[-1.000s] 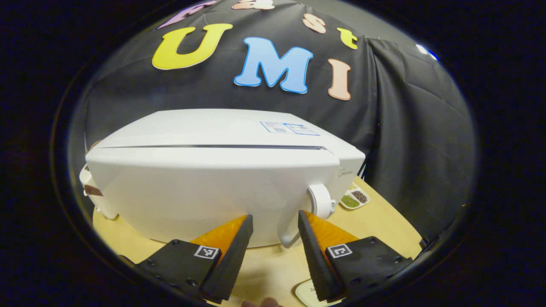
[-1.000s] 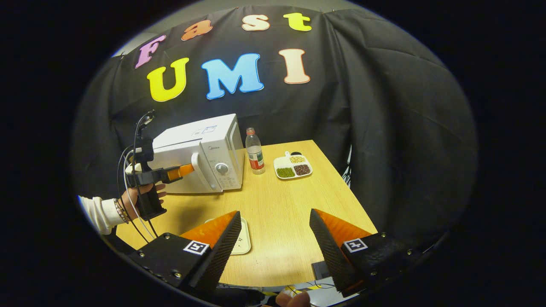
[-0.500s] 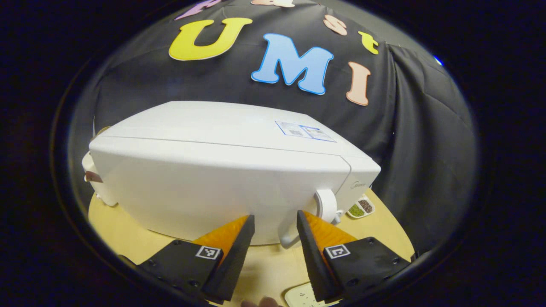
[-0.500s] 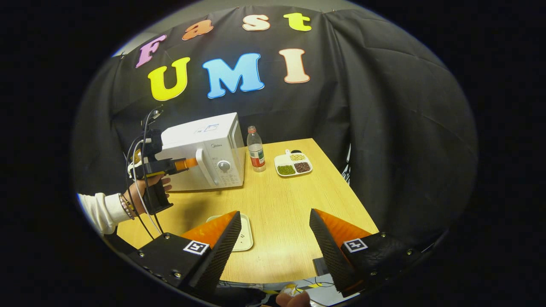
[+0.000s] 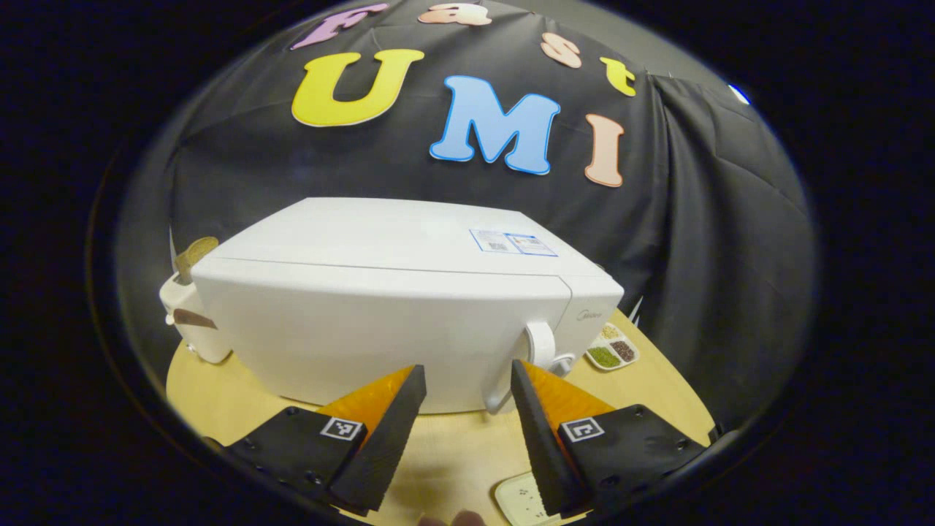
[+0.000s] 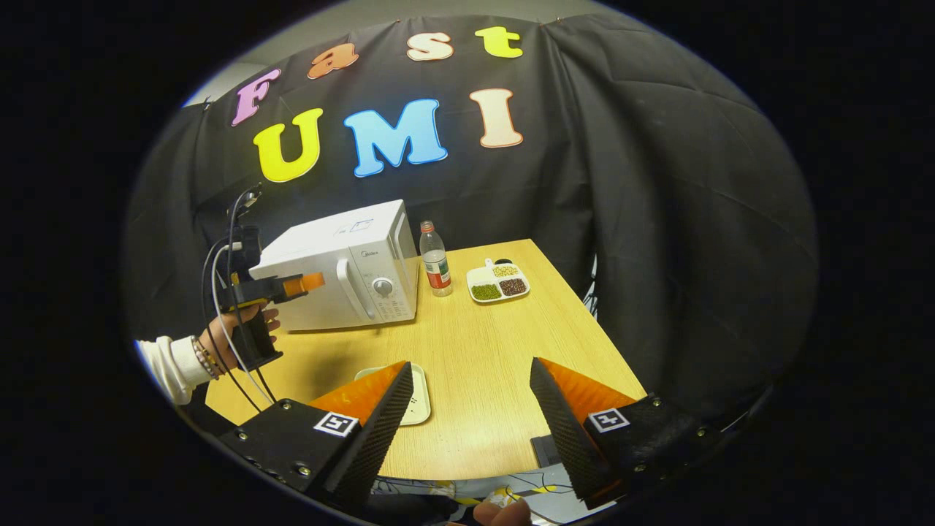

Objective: Open the microwave oven with the left hand, put the food in, and close the microwave oven.

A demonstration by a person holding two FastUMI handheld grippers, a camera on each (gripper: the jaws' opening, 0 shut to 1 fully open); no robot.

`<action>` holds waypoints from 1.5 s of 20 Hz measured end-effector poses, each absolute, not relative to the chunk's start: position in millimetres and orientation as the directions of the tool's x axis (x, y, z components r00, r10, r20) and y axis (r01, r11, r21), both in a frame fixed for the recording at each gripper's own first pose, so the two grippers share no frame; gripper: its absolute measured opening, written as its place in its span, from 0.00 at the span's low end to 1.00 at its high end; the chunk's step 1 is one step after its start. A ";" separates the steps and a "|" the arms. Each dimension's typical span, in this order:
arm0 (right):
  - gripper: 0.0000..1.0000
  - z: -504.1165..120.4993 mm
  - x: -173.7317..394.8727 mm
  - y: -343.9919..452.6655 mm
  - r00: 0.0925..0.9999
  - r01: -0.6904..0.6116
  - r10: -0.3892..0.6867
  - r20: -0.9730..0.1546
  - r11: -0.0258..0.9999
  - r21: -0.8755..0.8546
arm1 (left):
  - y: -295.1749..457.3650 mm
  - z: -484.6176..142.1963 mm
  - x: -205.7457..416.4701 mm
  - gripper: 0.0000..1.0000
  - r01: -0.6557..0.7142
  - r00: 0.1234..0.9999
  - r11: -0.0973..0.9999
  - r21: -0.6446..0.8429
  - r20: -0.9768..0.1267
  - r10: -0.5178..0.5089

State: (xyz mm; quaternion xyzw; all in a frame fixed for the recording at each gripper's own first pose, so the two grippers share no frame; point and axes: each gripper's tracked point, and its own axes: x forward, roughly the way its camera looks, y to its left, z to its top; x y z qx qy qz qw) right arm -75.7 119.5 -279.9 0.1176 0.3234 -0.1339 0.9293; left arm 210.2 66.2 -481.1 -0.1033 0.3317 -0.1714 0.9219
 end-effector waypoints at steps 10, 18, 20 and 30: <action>0.98 -164.0 -16.5 88.3 0.905 0.070 0.009 -0.424 0.983 0.169 | 122.9 -229.6 120.3 0.83 0.143 0.898 0.950 -0.277 -0.367 -0.243; 0.94 -28.9 28.2 97.3 0.966 0.000 0.038 -0.255 0.989 0.149 | 153.1 -19.6 58.6 0.82 0.134 0.975 0.960 -0.246 -0.139 -0.172; 0.98 13.3 30.3 103.5 0.981 0.013 0.019 -0.193 0.986 0.163 | 169.0 17.4 56.8 0.78 0.127 0.983 0.956 -0.265 -0.096 -0.157; 0.98 103.5 18.8 122.0 0.978 0.174 -0.154 -0.139 0.974 0.144 | 234.3 62.9 63.6 0.83 -0.007 0.991 0.958 -0.286 -0.128 -0.031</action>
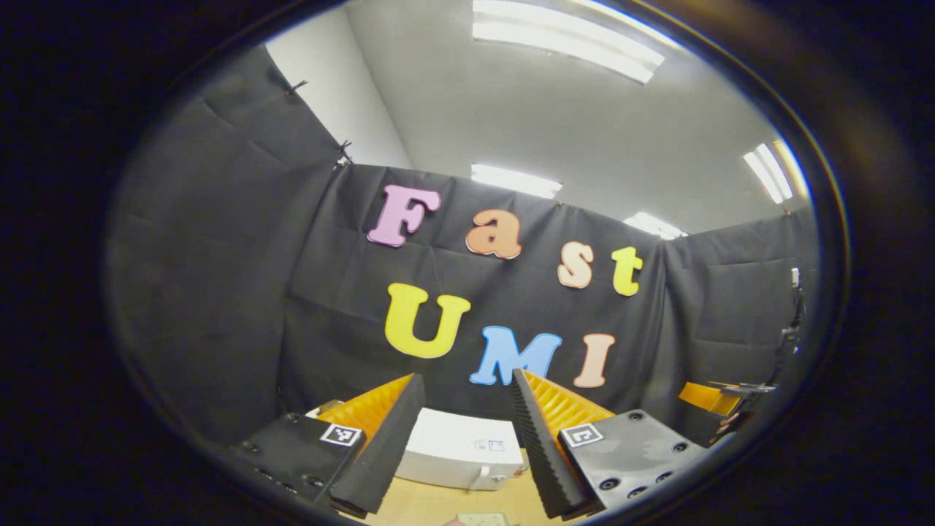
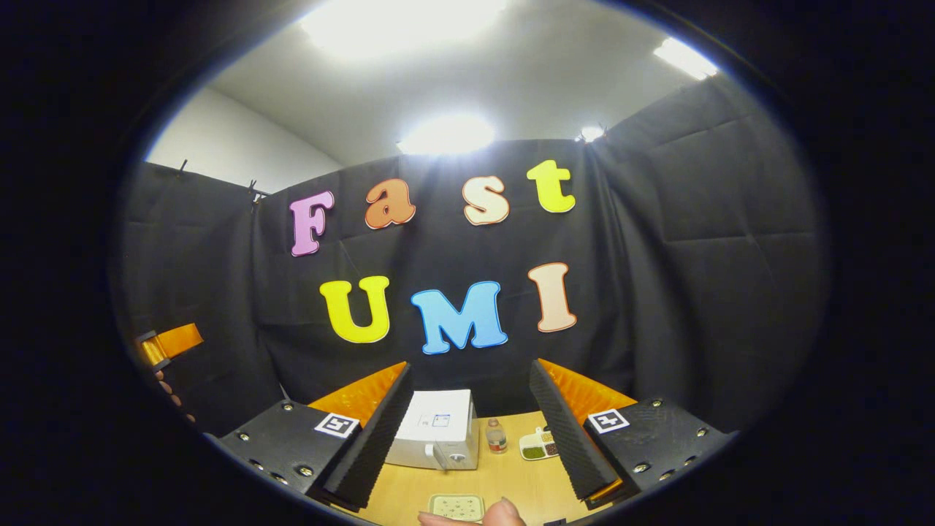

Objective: Open the microwave oven with the left hand, put the food in, and close the microwave oven.

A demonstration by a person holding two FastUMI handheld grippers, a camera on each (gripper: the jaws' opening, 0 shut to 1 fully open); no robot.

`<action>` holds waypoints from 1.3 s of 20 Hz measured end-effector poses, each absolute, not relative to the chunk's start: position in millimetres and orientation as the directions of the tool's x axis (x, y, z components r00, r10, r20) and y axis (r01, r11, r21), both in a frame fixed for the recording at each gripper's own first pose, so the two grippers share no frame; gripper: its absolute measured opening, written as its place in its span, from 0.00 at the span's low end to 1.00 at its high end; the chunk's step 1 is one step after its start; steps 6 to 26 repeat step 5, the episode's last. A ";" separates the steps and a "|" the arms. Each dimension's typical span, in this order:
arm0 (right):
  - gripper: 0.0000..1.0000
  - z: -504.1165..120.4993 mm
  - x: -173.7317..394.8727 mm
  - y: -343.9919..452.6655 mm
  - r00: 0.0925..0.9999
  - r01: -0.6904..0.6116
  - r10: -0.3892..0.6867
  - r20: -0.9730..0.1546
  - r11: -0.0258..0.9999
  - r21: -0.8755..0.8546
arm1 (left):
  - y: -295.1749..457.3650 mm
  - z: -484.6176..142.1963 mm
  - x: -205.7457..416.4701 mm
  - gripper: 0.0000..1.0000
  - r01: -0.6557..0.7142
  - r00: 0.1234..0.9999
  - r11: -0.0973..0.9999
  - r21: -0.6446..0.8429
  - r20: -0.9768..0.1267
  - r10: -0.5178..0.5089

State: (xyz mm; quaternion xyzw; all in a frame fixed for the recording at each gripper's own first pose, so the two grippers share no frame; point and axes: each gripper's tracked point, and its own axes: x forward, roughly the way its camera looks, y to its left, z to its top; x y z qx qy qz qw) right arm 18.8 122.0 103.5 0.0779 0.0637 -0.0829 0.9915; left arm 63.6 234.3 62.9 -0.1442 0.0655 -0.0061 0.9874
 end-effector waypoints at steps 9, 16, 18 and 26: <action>0.98 109.7 19.2 143.0 0.981 0.174 -0.162 -0.111 0.978 0.112 | 224.0 56.2 70.7 0.83 0.038 0.990 0.959 -0.280 -0.121 -0.074; 0.98 109.7 19.2 143.0 0.981 0.174 -0.162 -0.111 0.978 0.112 | 224.0 56.2 70.7 0.83 0.038 0.990 0.959 -0.280 -0.121 -0.074; 0.98 109.7 19.2 143.0 0.981 0.174 -0.162 -0.111 0.978 0.112 | 224.0 56.2 70.7 0.83 0.038 0.990 0.959 -0.280 -0.121 -0.074; 0.98 109.7 19.2 143.0 0.981 0.174 -0.162 -0.111 0.978 0.112 | 224.0 56.2 70.7 0.83 0.038 0.990 0.959 -0.280 -0.121 -0.074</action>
